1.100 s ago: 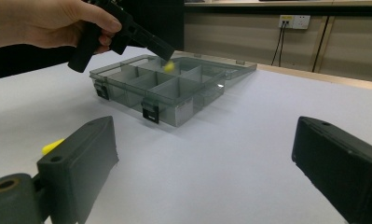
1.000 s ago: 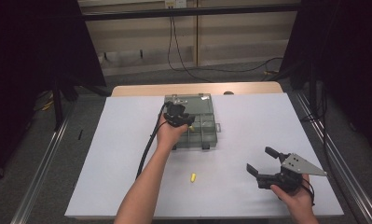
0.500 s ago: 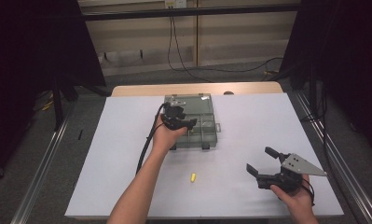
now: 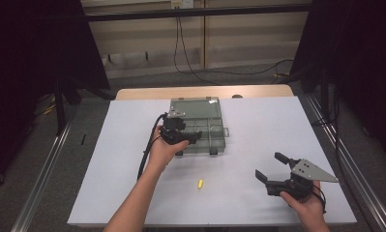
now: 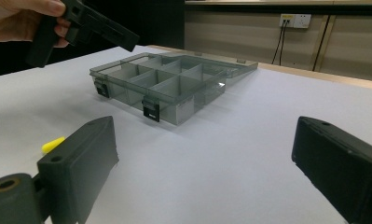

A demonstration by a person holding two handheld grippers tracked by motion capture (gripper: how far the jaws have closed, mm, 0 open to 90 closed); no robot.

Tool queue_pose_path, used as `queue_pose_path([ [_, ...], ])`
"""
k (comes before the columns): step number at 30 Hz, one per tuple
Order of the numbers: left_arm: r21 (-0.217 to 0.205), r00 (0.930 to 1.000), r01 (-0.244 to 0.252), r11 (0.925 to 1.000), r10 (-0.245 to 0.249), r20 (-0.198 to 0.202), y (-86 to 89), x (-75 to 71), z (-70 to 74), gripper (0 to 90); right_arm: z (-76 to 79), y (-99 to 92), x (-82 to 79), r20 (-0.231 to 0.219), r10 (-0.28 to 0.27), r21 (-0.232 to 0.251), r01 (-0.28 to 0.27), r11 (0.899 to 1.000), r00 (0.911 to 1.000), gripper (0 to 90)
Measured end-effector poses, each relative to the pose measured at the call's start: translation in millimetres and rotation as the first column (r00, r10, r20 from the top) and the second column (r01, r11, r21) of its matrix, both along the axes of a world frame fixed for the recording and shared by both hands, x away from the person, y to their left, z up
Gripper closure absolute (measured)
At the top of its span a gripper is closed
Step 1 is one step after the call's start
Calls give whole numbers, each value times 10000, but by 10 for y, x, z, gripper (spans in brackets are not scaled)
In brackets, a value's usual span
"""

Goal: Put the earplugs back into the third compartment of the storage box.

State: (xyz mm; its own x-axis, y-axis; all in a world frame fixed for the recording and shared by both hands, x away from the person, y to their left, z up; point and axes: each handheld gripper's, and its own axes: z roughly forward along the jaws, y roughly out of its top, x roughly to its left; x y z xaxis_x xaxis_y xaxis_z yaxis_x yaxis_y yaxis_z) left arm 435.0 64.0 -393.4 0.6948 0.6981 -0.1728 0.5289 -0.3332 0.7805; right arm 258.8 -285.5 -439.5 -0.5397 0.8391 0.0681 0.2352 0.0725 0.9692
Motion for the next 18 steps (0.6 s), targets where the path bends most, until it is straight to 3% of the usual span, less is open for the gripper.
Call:
queue_pose_path([
  [5, -133, 9999, 60, 9999, -58, 133, 51, -108, 11, 187, -1, 5, 0, 21, 9, -34, -9, 10000, 10000, 60],
  [7, 40, 9997, 118, 9999, -119, 236, 69, -152, 11, 160, -1, 8, 1, 34, 27, -66, -27, 10000, 10000, 60],
  [10, -266, 9997, 174, 9995, -169, 195, 98, -223, 6, 140, -3, 15, 2, 9, 48, -77, -48, 10000, 10000, 60],
  [18, -329, 9982, 482, 9983, -470, 379, 140, -382, 4, 122, -3, 23, 2, 10, 65, -99, -65, 9999, 10000, 60],
])
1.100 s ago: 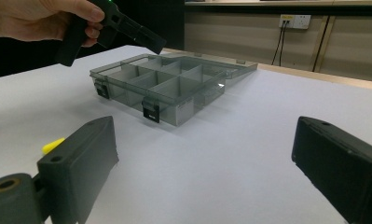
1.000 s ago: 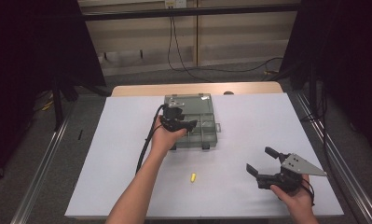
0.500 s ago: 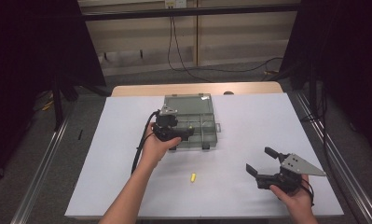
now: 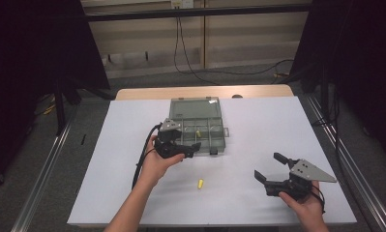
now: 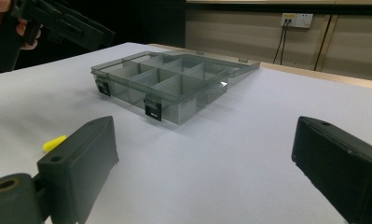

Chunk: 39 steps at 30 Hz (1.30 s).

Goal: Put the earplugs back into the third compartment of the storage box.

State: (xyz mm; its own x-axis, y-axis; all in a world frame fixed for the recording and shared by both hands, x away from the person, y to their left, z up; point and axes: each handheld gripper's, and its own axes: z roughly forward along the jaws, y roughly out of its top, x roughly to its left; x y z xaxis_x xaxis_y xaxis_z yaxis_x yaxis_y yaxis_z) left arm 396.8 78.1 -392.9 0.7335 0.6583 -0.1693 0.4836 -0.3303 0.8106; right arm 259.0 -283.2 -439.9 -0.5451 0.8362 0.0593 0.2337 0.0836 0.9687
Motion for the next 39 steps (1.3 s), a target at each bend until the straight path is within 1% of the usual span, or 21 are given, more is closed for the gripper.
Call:
queue_pose_path([
  [1, 69, 10000, 14, 10000, -14, -6, 4, -16, -4, 120, 0, 0, 0, 4, 0, -4, 0, 10000, 10000, 60],
  [4, -7, 10000, 72, 10000, -72, -59, 11, -65, -31, 110, 0, 1, 0, -10, 0, -15, 0, 10000, 10000, 60],
  [9, 68, 9995, 300, 9995, -299, -123, 20, -149, -93, 108, 1, 3, 1, 13, 5, -21, -5, 10000, 10000, 60],
  [12, 147, 9993, 350, 9993, -347, -151, 25, -189, -133, 102, 1, 5, 0, 18, 10, -31, -10, 10000, 10000, 60],
  [14, 87, 9990, 387, 9992, -385, -249, 28, -217, -158, 102, 1, 5, 0, 22, 5, -44, -5, 10000, 10000, 60],
  [15, 166, 9989, 424, 9990, -421, -204, 35, -227, -165, 100, 1, 5, 0, 20, 8, -37, -8, 10000, 10000, 60],
  [17, 143, 9988, 438, 9989, -434, -234, 44, -255, -191, 100, 1, 4, 1, 21, 8, -40, -8, 10000, 10000, 60],
  [23, 60, 9981, 563, 9984, -561, -256, 91, -322, -232, 96, 2, 9, -2, 2, 14, -25, -14, 10000, 10000, 60],
  [26, 74, 9978, 617, 9981, -615, -266, 103, -357, -251, 96, 0, 11, -1, -6, 13, -27, -13, 10000, 10000, 60],
  [27, 136, 9975, 668, 9977, -665, -235, 109, -370, -258, 96, 1, 12, -1, -7, 12, -31, -12, 10000, 10000, 60],
  [32, 179, 9972, 686, 9975, -680, -326, 118, -416, -290, 95, 4, 16, -3, 1, 22, -61, -22, 10000, 10000, 61],
  [33, 218, 9966, 781, 9967, -775, -295, 121, -423, -297, 95, 3, 16, -3, -1, 29, -56, -29, 10000, 10000, 60],
  [39, 186, 9951, 923, 9956, -916, -365, 123, -482, -325, 95, 4, 15, -3, -8, 17, -49, -17, 10000, 10000, 60],
])
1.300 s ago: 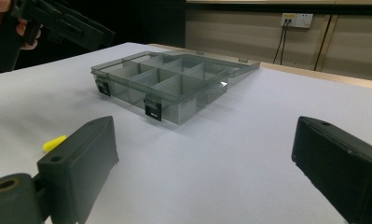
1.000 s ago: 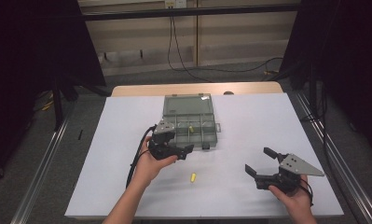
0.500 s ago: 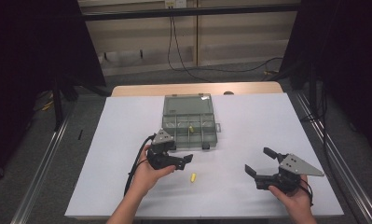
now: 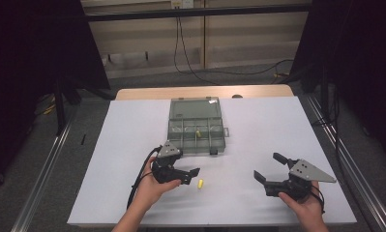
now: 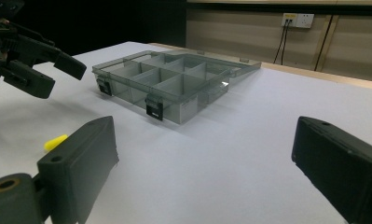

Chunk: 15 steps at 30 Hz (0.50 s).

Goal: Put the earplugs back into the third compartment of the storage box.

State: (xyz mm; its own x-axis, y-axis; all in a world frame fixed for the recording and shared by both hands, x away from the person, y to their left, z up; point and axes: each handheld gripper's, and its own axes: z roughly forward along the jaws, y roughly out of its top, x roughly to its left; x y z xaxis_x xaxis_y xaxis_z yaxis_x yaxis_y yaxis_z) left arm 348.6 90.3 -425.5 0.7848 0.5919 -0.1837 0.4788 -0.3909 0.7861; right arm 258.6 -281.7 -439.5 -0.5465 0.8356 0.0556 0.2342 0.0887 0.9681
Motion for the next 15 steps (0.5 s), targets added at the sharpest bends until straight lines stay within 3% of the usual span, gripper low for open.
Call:
queue_pose_path([
  [15, 81, 9999, 136, 9999, -136, -58, 23, -76, -90, 96, 3, 10, -2, 30, 40, -40, -39, 10000, 10000, 61],
])
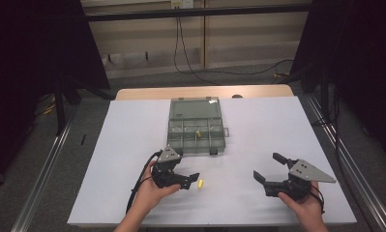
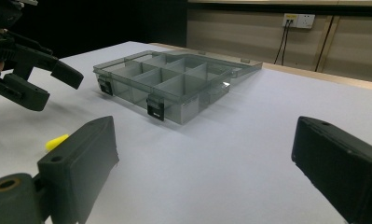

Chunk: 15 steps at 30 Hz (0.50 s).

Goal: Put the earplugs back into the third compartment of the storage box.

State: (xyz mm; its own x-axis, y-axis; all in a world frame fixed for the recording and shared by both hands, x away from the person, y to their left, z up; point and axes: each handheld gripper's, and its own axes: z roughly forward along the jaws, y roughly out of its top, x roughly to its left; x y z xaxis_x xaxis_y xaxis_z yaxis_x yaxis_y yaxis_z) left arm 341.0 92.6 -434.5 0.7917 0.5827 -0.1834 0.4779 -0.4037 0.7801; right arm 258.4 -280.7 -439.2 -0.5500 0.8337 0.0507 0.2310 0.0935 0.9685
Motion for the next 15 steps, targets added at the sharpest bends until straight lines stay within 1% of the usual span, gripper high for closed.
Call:
queue_pose_path([
  [7, 101, 10000, 43, 9999, -43, -16, 9, -26, -28, 101, 6, 12, -1, 28, 36, 8, -36, 10000, 10000, 62],
  [12, 136, 9996, 262, 9996, -260, -136, -11, -62, -63, 128, 14, 19, -4, 47, 75, 37, -75, 10000, 10000, 62],
  [13, 185, 9992, 348, 9992, -344, -200, -15, -67, -71, 132, 14, 19, -5, 48, 72, 33, -72, 10000, 10000, 62],
  [15, 244, 9986, 494, 9985, -489, -202, -23, -74, -79, 157, 14, 20, -4, 53, 93, 22, -93, 10000, 9999, 62],
])
